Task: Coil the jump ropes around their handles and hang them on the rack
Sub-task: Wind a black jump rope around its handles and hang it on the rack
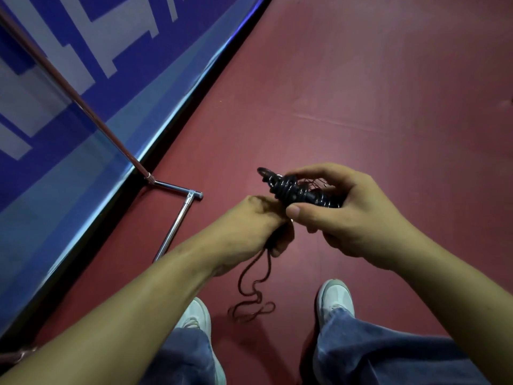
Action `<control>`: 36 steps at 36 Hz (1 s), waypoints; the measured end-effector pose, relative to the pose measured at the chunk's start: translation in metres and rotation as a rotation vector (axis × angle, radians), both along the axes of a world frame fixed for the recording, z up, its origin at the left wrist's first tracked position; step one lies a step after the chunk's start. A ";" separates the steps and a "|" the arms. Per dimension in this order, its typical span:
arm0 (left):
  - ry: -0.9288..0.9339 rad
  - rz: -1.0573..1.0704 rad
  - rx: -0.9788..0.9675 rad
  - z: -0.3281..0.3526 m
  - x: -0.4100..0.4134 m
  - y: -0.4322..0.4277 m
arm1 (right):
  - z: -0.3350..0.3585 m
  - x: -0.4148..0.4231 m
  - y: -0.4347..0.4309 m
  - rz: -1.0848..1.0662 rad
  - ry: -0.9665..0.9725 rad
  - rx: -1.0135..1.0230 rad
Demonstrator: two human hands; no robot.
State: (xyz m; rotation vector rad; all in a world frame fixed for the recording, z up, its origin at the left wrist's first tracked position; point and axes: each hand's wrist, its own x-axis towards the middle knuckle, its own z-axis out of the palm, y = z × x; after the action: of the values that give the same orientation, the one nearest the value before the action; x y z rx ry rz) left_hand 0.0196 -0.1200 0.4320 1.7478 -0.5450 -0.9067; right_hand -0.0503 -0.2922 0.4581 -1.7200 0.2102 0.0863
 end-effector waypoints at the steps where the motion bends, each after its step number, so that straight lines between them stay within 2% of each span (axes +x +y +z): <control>1: 0.016 -0.007 0.032 -0.001 -0.002 -0.001 | -0.003 0.001 -0.003 -0.015 0.005 -0.031; 4: -0.030 -0.056 0.167 -0.006 -0.006 -0.001 | -0.014 0.005 -0.010 -0.015 0.000 -0.272; 7: -0.269 -0.143 0.343 -0.008 -0.007 -0.003 | -0.025 0.008 -0.014 -0.002 0.011 -0.497; 11: -0.553 -0.238 0.503 0.004 -0.007 -0.001 | -0.032 0.009 -0.015 0.080 0.028 -0.630; 18: -0.981 -0.262 0.519 0.023 -0.006 0.007 | -0.034 0.009 -0.010 0.273 0.055 -0.754; 20: -1.041 -0.278 0.469 0.029 -0.003 0.008 | -0.034 0.007 -0.007 0.341 0.087 -0.764; 22: -1.009 -0.264 0.357 0.031 0.006 0.012 | -0.031 0.005 -0.005 0.378 0.101 -0.764; 24: -0.900 -0.224 0.278 0.031 0.018 0.016 | -0.024 0.005 -0.005 0.390 0.067 -0.752; 28: -0.594 -0.084 0.153 0.028 0.028 0.023 | -0.013 0.000 0.005 0.458 -0.005 -0.655; 32: -0.278 -0.056 0.026 0.022 0.030 0.027 | -0.007 -0.006 0.011 0.424 -0.081 -0.613; 36: 0.030 -0.008 -0.173 0.004 0.031 0.028 | -0.004 -0.008 0.014 0.355 -0.095 -0.376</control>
State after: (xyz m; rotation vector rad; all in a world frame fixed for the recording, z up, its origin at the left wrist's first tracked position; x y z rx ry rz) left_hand 0.0506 -0.0922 0.4363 1.5747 -0.5936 -0.8634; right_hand -0.0579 -0.2784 0.4538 -2.1170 -0.1630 0.2379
